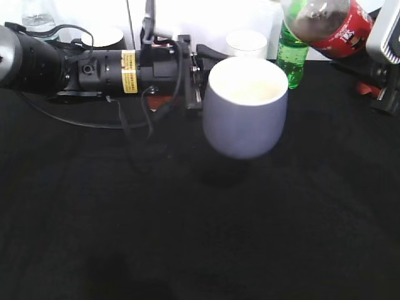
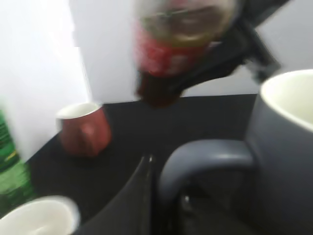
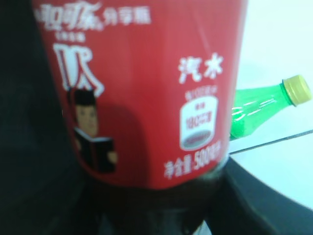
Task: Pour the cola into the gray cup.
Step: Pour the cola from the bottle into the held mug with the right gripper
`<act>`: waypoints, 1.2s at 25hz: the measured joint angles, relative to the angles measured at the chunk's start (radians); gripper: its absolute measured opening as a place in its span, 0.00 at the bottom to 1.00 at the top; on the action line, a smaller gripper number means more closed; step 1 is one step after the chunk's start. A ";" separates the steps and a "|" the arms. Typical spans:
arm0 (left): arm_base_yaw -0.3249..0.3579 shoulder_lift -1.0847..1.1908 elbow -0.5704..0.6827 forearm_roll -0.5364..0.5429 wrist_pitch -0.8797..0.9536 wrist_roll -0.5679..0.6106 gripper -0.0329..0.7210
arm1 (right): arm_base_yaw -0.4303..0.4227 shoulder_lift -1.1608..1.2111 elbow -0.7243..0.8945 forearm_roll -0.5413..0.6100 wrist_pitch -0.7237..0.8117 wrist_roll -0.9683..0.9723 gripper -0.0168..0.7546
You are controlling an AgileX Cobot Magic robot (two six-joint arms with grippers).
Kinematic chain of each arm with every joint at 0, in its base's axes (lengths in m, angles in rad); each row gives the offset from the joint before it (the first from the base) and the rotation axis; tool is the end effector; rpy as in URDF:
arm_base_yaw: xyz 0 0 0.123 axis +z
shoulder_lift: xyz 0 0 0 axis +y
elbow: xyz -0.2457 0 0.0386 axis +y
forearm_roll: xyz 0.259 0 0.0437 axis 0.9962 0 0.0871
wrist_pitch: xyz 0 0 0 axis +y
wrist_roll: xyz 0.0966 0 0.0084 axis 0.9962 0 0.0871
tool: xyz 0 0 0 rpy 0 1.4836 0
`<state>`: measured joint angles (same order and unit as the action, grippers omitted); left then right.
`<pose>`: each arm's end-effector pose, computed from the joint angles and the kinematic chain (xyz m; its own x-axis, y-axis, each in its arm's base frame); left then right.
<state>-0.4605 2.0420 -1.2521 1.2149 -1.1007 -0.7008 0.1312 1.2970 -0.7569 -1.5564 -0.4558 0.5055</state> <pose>0.3333 -0.2558 0.1658 0.0904 0.0666 -0.9937 0.9889 0.1124 0.0975 0.2858 0.0807 0.2367 0.2302 -0.7549 -0.6141 -0.6253 0.3687 -0.6877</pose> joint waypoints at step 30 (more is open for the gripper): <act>0.000 0.001 0.000 -0.128 0.077 0.018 0.11 | 0.000 0.000 0.000 -0.003 0.130 -0.397 0.56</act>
<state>-0.4605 2.0428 -1.2521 1.0867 -1.0239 -0.6827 0.1312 1.2970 -0.7569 -1.5592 -0.3255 0.1084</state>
